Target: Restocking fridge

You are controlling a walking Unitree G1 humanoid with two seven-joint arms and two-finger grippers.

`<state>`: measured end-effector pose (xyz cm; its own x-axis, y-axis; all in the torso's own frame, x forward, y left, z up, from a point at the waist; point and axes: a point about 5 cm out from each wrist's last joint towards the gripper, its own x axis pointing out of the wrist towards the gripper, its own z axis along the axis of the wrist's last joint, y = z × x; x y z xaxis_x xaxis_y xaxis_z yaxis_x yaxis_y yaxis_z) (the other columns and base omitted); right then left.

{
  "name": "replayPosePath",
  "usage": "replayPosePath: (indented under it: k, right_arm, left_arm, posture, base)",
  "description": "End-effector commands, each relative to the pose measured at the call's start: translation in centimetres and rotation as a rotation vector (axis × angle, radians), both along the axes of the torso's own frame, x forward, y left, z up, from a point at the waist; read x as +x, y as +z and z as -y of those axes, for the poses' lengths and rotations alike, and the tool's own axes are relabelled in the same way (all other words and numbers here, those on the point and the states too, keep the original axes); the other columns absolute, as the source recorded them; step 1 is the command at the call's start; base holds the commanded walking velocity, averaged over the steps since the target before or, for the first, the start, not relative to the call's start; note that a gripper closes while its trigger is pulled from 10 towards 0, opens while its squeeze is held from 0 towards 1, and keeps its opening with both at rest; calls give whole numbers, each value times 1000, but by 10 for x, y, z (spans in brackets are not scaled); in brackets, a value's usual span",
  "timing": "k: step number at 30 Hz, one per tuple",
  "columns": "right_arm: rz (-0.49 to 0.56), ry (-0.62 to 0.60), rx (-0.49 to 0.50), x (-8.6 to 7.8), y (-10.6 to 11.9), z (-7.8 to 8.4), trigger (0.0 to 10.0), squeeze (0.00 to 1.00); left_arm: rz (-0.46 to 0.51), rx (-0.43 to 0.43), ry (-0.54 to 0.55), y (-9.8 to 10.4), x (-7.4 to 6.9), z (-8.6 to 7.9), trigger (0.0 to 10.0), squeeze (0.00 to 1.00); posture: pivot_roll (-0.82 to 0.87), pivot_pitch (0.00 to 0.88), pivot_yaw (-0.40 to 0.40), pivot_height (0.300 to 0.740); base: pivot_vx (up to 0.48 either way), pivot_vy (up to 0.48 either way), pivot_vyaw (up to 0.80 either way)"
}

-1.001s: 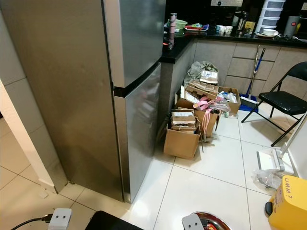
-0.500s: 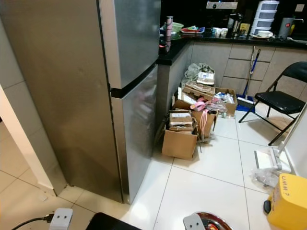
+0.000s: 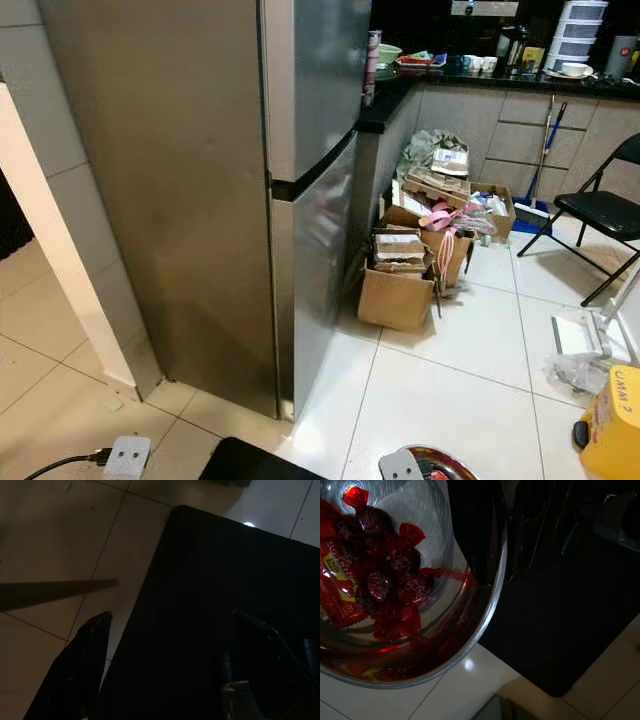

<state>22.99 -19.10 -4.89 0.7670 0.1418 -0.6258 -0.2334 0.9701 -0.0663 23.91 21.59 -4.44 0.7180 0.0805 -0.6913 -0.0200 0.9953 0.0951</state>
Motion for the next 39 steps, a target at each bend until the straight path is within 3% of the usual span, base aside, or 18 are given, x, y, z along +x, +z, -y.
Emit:
replayPosePath:
  k: [1,8,12,33,39]
  right_arm:
    - [-1,-11,-13,-2,0,5,10000,0]
    - [0,-12,-14,-2,0,5,10000,0]
    - [0,-12,-14,-1,0,5,10000,0]
    - [3,-13,-15,0,1,6,10000,0]
    - [3,-13,-15,0,1,5,10000,0]
  left_arm:
    - [-10,20,-22,-2,-3,-1,10000,0]
    - [-15,30,-22,-2,-3,-1,10000,0]
    - [-17,18,26,-2,-3,-4,10000,0]
    - [-23,5,38,-1,-3,-5,10000,0]
    - [-24,4,39,-1,-3,-6,10000,0]
  posture:
    - [-58,70,19,740]
    - [-58,70,19,740]
    - [-61,70,18,740]
    - [-59,69,20,740]
    - [-60,71,20,740]
  base:
    - [0,0,0]
    - [0,-343,0]
    - [0,0,0]
    - [0,0,0]
    - [0,400,0]
